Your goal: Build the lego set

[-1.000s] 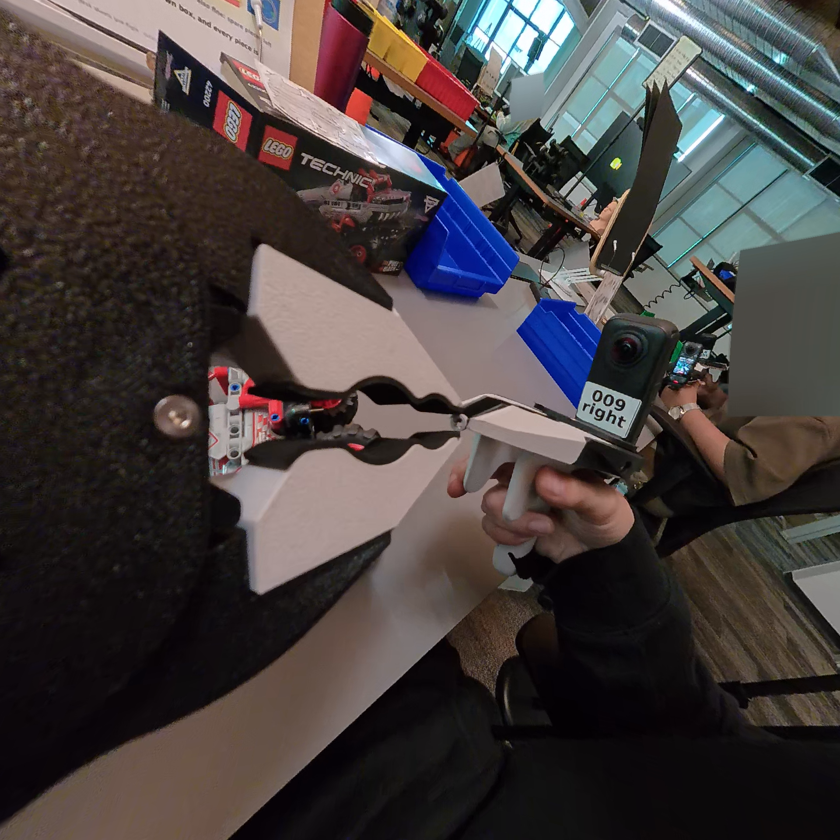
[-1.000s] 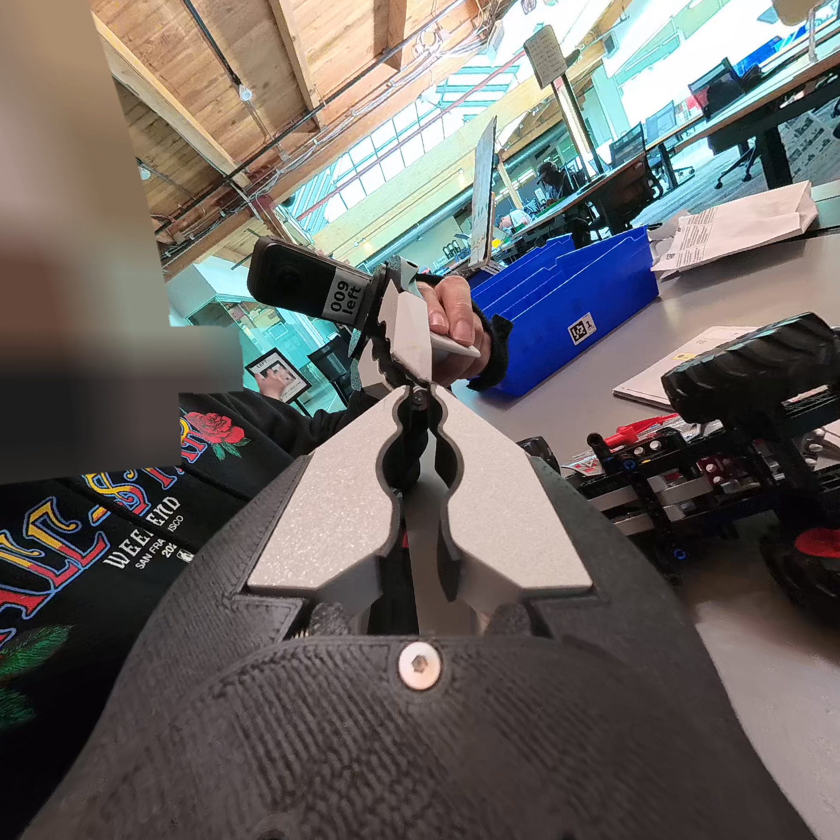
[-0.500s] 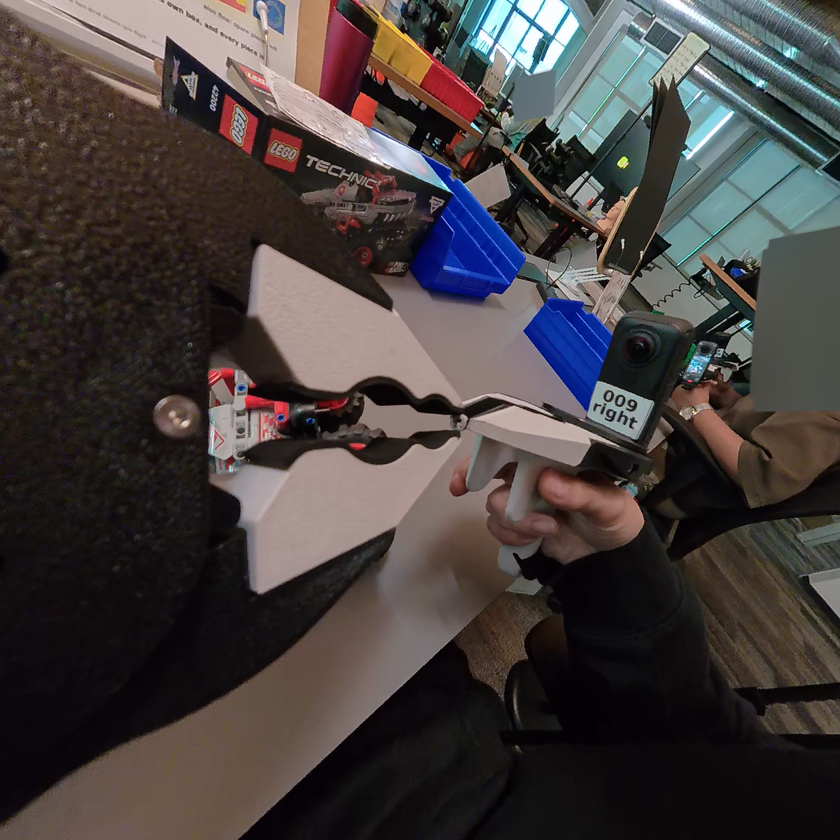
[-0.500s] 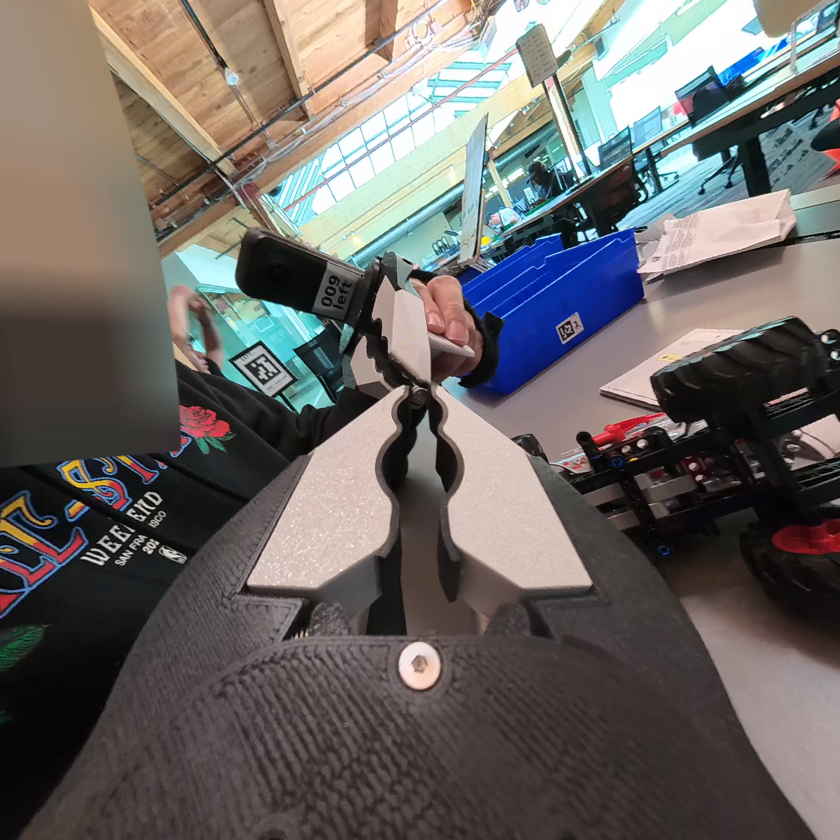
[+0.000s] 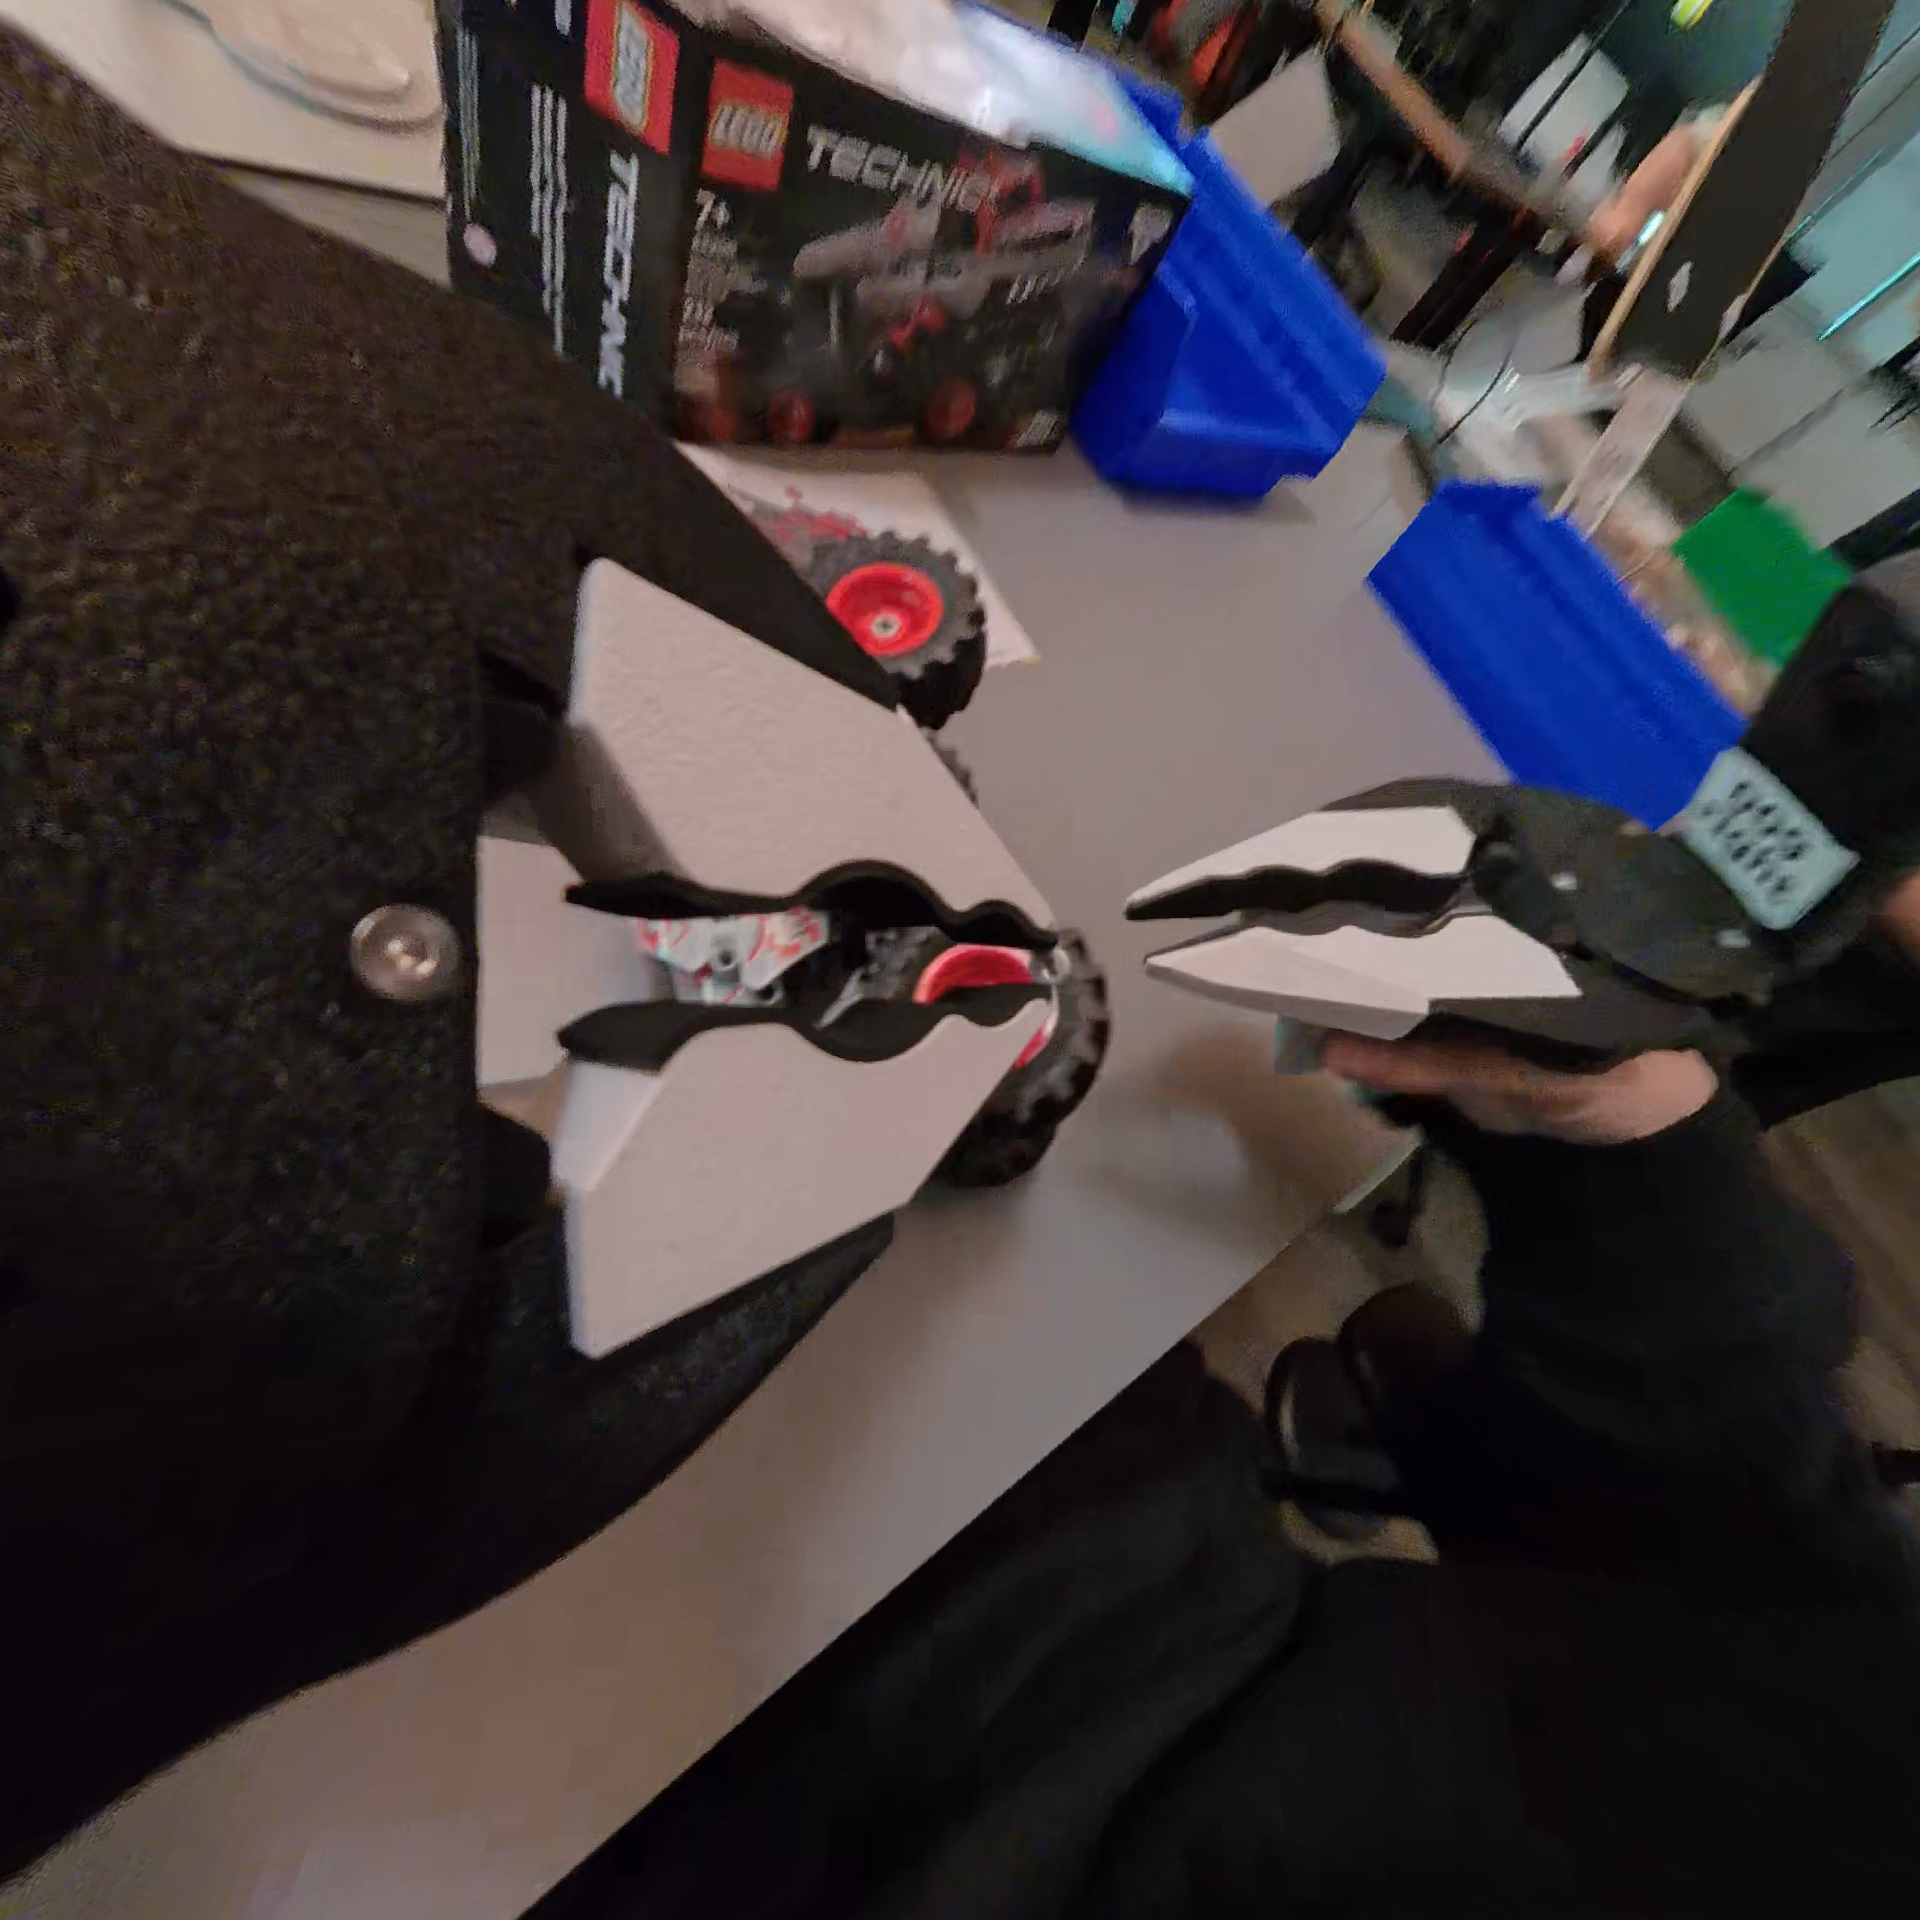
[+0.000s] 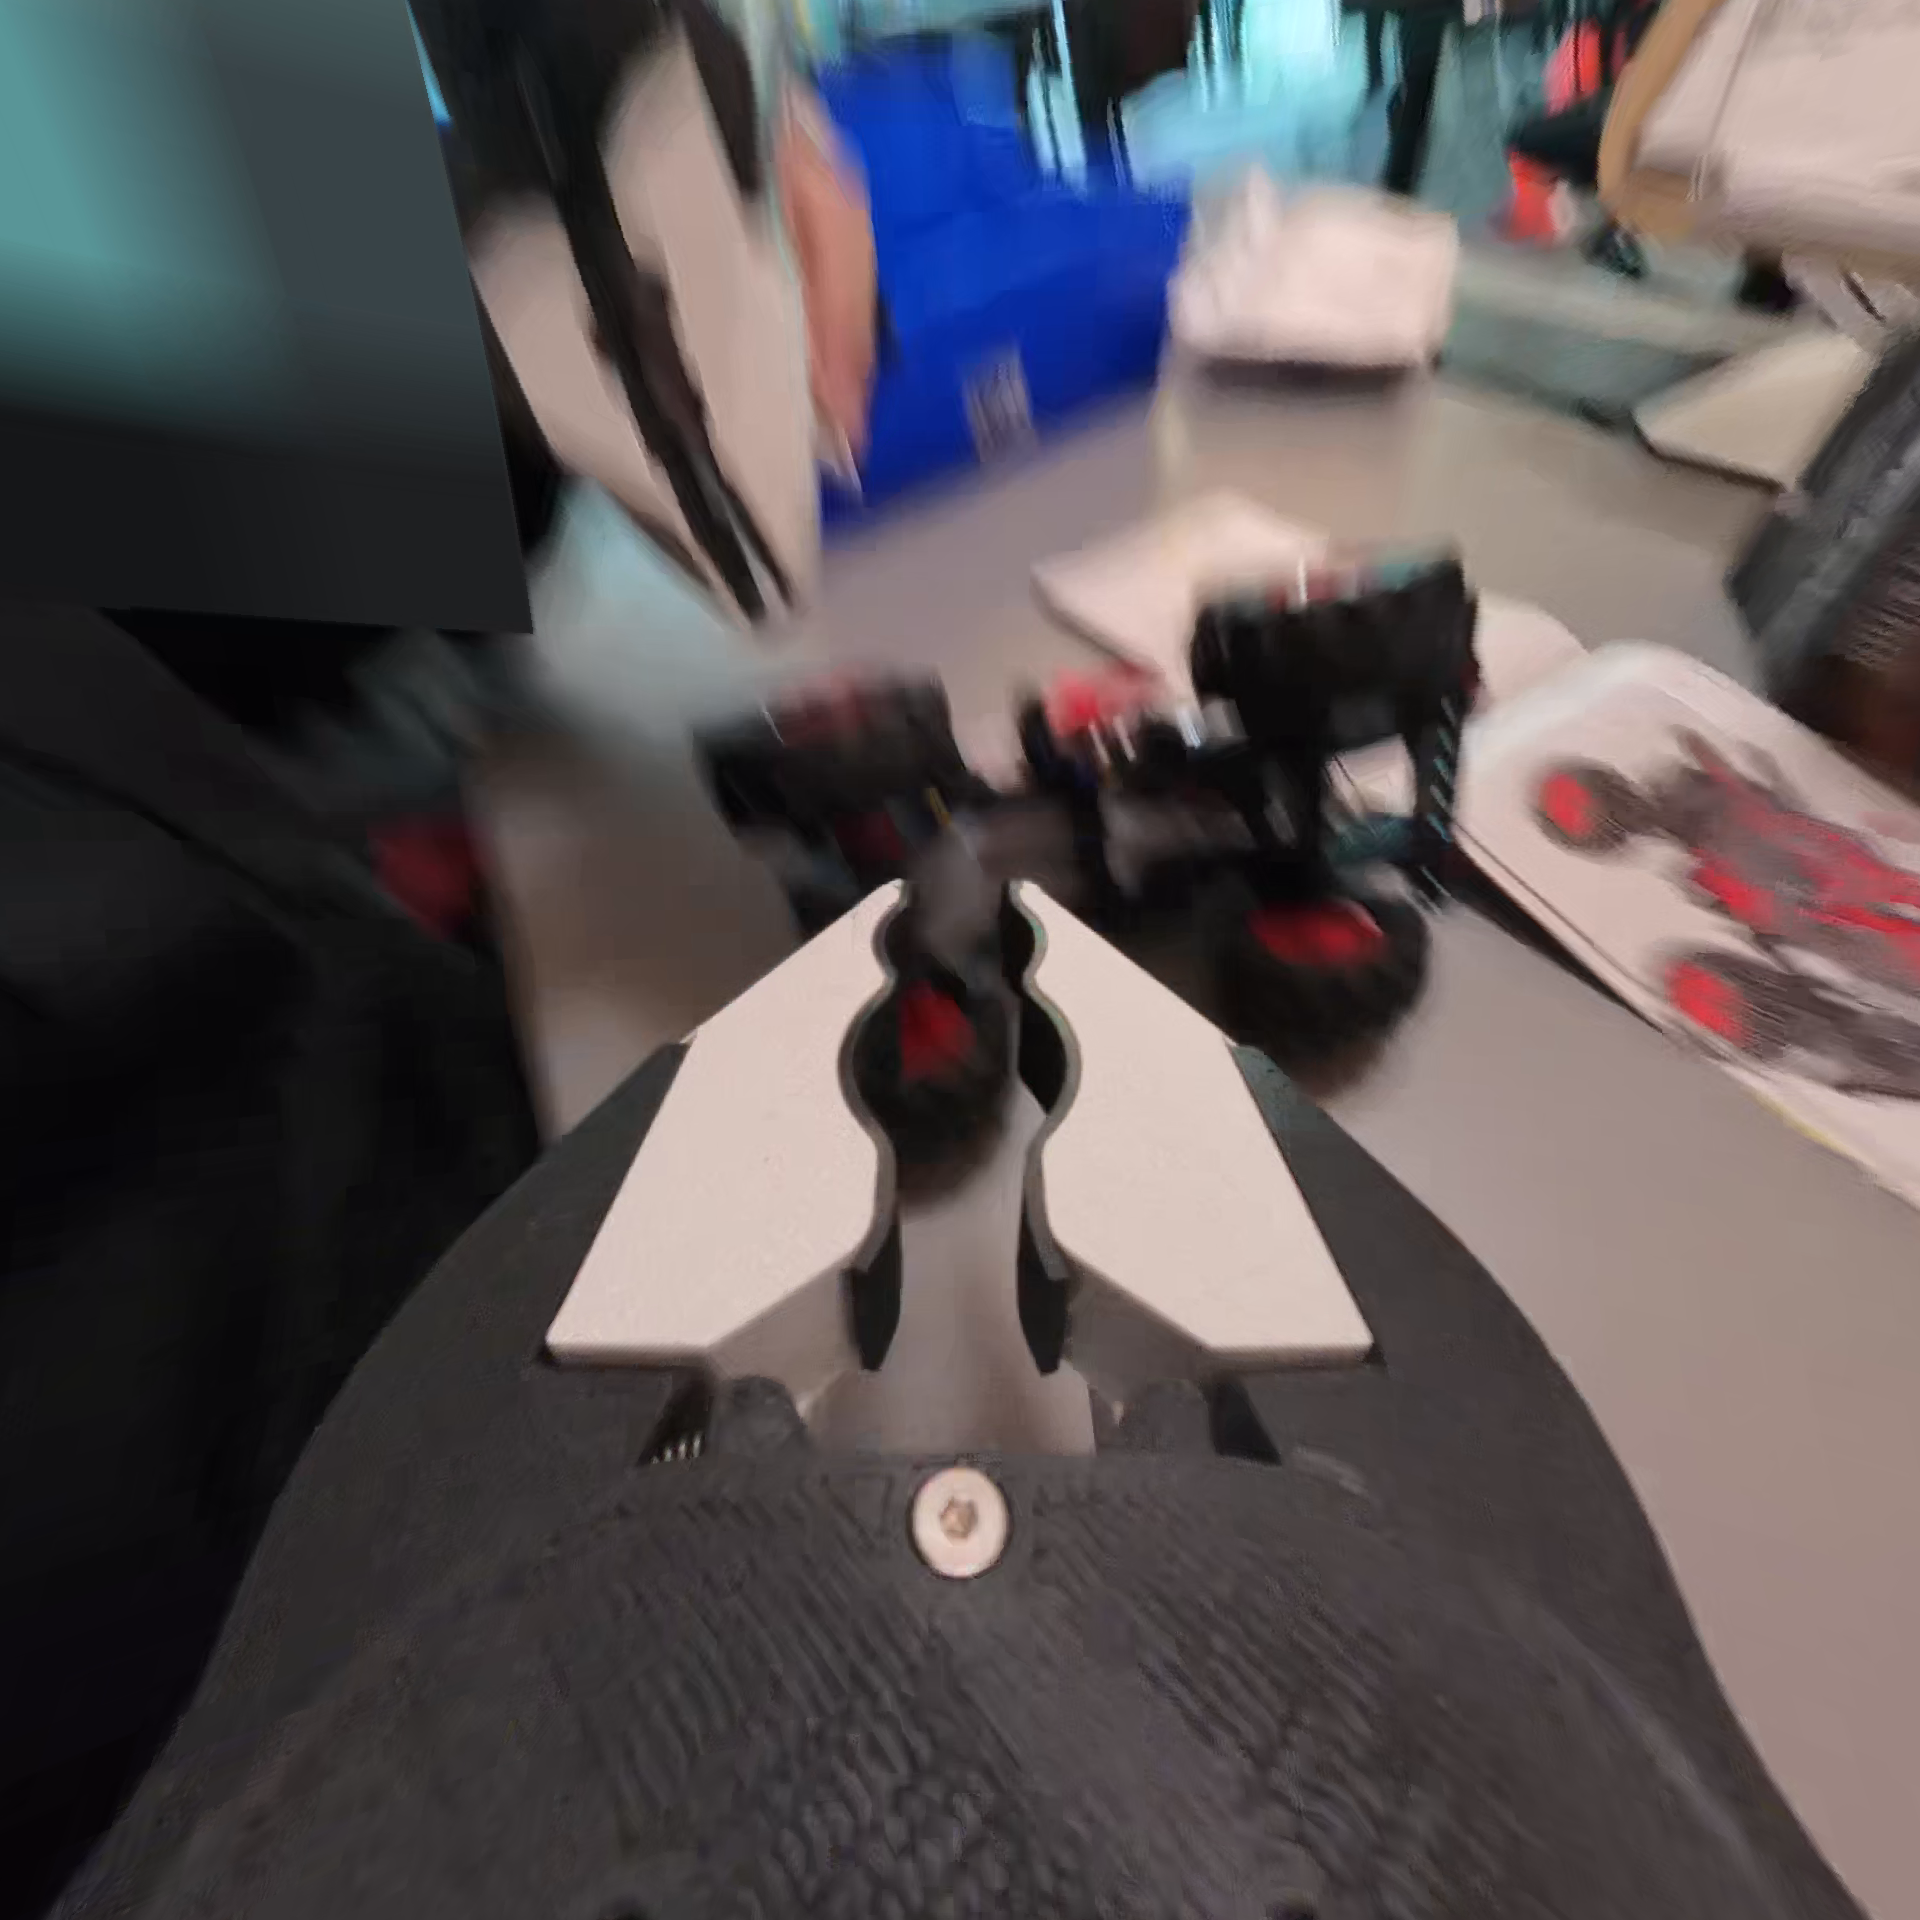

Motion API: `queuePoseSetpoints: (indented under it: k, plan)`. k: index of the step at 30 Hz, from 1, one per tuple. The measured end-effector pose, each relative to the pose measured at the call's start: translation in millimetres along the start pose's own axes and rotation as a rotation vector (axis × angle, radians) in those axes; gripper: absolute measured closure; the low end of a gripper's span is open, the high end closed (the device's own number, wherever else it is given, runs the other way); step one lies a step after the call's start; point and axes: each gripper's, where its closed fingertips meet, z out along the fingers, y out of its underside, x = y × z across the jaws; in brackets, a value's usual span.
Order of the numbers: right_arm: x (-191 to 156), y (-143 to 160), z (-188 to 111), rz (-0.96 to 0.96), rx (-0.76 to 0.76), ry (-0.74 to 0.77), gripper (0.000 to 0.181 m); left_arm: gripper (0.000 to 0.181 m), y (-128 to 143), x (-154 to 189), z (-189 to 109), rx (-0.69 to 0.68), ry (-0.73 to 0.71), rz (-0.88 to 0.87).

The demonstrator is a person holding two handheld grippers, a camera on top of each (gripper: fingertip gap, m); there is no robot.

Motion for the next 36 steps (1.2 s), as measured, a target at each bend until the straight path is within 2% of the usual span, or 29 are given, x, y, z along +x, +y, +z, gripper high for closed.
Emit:
queuePoseSetpoints:
  k: [2,5,12,18,26,36]
  plan:
    - [6,23,7,-0.096,-0.112,0.047,0.164,0.178,12,3,3,-0.069,0.054,-0.002]
    - [-9,32,25,-0.119,-0.122,-0.037,0.159,0.178,20,5,8,-0.126,0.123,0.003]
    - [-19,26,40,-0.202,-0.092,-0.037,0.153,0.178,21,9,15,-0.175,0.236,0.014]
    - [-18,17,35,-0.231,-0.055,-0.026,0.162,0.178,22,8,16,-0.216,0.286,0.023]
    - [-18,16,34,-0.236,-0.05,-0.019,0.163,0.179,24,10,17,-0.297,0.348,0.015]
    - [-15,15,34,-0.212,-0.052,0.002,0.163,0.178,24,8,19,-0.455,0.303,0.118]
